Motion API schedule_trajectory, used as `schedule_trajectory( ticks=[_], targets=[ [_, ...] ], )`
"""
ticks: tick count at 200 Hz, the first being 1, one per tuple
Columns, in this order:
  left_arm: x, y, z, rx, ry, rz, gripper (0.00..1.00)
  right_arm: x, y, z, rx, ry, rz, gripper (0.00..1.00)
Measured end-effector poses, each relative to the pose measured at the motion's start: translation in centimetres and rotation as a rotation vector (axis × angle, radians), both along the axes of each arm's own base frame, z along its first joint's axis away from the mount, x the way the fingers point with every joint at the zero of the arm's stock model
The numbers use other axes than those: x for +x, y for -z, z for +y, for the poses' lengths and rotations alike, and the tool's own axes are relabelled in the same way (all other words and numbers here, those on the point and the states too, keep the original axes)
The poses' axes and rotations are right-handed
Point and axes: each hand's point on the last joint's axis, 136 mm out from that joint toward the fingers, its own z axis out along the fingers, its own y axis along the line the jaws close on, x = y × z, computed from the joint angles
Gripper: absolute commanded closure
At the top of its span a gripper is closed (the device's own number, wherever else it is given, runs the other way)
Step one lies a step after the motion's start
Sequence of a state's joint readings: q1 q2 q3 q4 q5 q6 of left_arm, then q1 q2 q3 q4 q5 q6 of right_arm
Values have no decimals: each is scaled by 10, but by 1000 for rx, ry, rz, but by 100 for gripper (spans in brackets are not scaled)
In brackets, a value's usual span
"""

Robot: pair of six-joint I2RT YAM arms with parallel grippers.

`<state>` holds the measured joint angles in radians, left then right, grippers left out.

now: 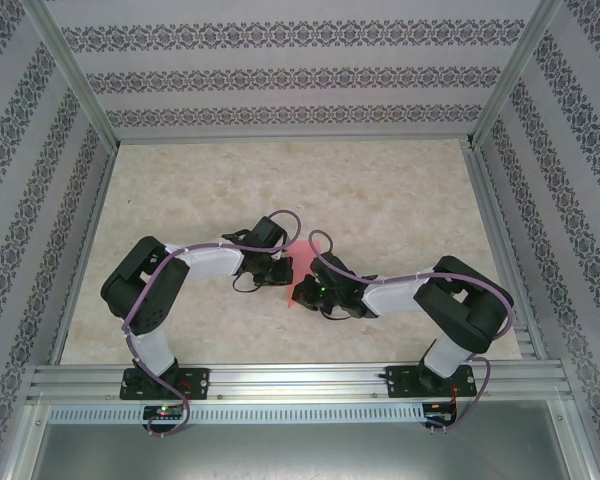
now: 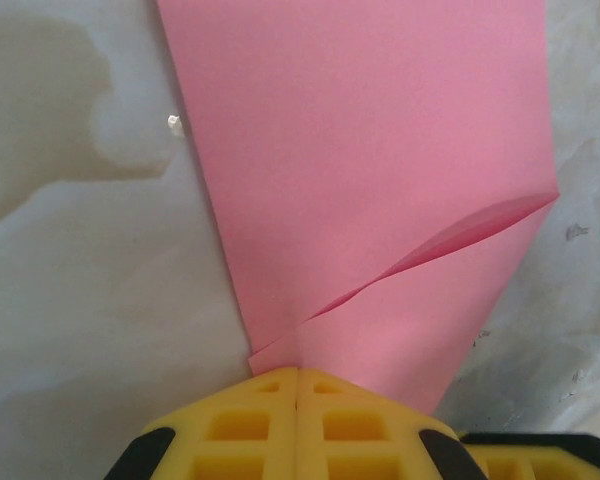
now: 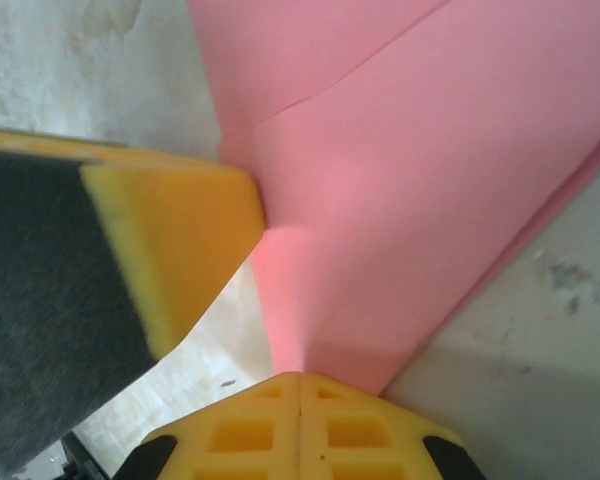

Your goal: Fold a paper plane with a square sheet of paper (pick it up from the middle)

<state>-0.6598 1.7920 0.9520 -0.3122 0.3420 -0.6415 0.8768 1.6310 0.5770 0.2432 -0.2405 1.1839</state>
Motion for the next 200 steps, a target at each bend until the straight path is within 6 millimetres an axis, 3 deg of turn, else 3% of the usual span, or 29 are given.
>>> schedule_trajectory(
  ticks=[38,83,127,178,200],
  targets=[
    [0,0,0,-2,-2,-1,100,-7,-9,10,12,-33,-14,97],
    [0,0,0,-3,-2,-3,100,-10,7,7,-21,-32,18,97],
    [0,0,0,-4,-3,-3,100,-9,6,10,-13,-35,21,97],
    [0,0,0,-4,-3,-4,100,-6,-14,12,11,-38,-20,96],
    [0,-1,0,-5,-3,-4,100,-10,-5,15,-7,-50,-1,96]
  ],
)
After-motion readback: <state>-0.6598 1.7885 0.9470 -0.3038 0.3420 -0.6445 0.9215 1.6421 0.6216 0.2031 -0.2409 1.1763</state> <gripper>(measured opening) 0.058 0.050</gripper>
